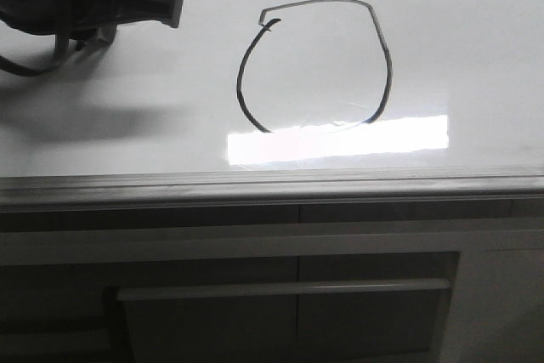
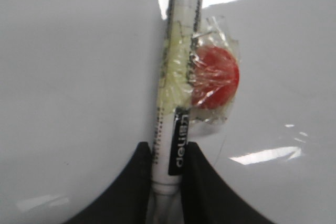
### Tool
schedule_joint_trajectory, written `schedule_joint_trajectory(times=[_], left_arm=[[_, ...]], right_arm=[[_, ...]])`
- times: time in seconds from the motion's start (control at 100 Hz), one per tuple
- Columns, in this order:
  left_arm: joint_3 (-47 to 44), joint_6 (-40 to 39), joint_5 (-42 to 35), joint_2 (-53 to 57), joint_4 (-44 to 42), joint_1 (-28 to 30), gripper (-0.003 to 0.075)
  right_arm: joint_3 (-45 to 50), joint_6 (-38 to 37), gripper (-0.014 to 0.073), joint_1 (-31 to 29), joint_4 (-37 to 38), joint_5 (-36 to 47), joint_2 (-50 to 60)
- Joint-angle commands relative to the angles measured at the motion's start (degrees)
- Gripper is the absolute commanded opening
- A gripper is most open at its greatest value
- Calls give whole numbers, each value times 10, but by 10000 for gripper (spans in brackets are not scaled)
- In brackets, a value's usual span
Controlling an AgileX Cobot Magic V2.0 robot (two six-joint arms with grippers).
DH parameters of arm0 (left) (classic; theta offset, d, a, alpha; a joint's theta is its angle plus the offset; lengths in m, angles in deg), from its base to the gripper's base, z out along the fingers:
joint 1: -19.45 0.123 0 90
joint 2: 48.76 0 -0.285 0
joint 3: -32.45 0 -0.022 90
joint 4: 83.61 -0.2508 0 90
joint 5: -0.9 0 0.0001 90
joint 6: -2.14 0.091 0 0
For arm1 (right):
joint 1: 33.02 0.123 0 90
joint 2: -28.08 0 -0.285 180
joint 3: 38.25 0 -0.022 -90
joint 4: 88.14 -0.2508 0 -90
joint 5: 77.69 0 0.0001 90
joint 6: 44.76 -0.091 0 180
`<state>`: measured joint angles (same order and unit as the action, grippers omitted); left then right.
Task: Write number 0 on whiteboard
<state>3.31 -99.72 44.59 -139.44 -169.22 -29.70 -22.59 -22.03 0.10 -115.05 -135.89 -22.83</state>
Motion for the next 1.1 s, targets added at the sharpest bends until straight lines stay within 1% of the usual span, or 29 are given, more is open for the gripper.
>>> schedule_joint_trajectory(times=[0.0,0.17,0.23,0.3,0.42,0.47,0.52,0.56,0.74,0.79,0.94,1.01,1.09], left_arm=[[14,-12,19,5,-28,3,-20],[14,-12,12,5,-27,5,-17],[14,-12,4,5,-22,5,1],[14,-12,-6,5,-19,5,66],[14,-12,-17,5,-19,5,233],[14,-12,-17,5,-19,5,284],[14,-12,-17,6,-19,5,315],[14,-12,-17,7,-19,5,327],[14,-12,-17,21,-19,5,333],[14,-12,-18,27,-19,5,355],[14,-7,-14,62,-18,3,463],[14,2,-1,89,-18,-9,475],[14,47,15,123,-18,-29,475]], right_arm=[[-13,-3,-68,-2,-12,29,3],[-13,-3,-69,-2,-12,31,3],[-13,-3,-69,-2,-12,35,3],[-13,-3,-69,-2,-12,41,3],[-13,-3,-69,-2,-12,42,3],[-13,-3,-69,-2,-12,42,3],[-13,-3,-69,-2,-12,42,3],[-13,-3,-69,-2,-12,42,3],[-13,-3,-68,-2,-12,43,3],[-13,-3,-69,-2,-12,46,3],[-13,-3,-69,-2,-12,52,3],[-13,-3,-69,-2,-12,52,3],[-13,-3,-69,-2,-12,53,3]])
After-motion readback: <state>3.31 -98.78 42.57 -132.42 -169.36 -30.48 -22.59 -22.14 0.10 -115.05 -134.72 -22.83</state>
